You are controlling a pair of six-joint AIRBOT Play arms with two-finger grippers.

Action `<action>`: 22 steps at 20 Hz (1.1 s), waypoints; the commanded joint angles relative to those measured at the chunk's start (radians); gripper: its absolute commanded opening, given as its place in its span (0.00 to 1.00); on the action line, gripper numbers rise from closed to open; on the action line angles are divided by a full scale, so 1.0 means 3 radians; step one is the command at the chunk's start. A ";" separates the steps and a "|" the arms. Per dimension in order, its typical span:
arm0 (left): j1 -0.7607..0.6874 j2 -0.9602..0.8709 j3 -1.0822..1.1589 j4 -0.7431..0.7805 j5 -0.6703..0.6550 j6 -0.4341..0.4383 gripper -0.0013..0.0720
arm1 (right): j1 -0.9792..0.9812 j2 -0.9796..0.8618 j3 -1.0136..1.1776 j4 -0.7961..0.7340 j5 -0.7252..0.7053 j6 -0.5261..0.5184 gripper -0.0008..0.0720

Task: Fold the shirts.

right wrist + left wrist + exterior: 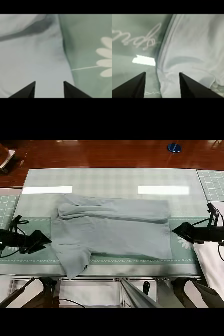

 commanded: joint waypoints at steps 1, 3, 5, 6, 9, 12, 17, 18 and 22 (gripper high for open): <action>-0.0074 0.0061 -0.0231 0.0001 -0.0001 0.0025 0.71 | -0.0020 0.0154 -0.0245 0.0224 0.0005 -0.0112 0.57; -0.0257 0.0060 -0.0270 0.0000 0.0052 0.0024 0.71 | -0.0020 0.0154 -0.0245 0.0226 0.0003 -0.0111 0.57; -0.0460 0.0056 -0.0341 -0.0043 0.0164 0.0023 0.71 | -0.0020 0.0154 -0.0245 0.0256 0.0005 -0.0109 0.57; -0.0558 0.0036 -0.0380 -0.0095 0.0228 0.0024 0.71 | -0.0020 0.0154 -0.0245 0.0281 0.0004 -0.0109 0.57; -0.0856 -0.0136 -0.0472 -0.0128 0.0378 0.0009 0.71 | -0.0022 0.0154 -0.0244 0.0268 -0.0083 -0.0084 0.57; -0.1013 -0.0237 -0.0468 -0.0128 0.0359 0.0048 0.28 | -0.0257 0.0154 -0.0234 -0.0210 -0.0172 0.0290 0.57; -0.1005 -0.0203 -0.0401 -0.0212 0.0306 0.0160 0.04 | -0.0598 0.0150 -0.0352 -0.0749 0.0430 0.0476 0.57; -0.1005 -0.0203 -0.0387 -0.0268 0.0306 0.0160 0.04 | -0.0524 0.0150 -0.0427 -0.0741 0.0533 0.0448 0.57; -0.1006 -0.0203 -0.0380 -0.0351 0.0312 0.0163 0.04 | -0.0331 0.0118 -0.0486 -0.0561 0.0666 0.0491 0.57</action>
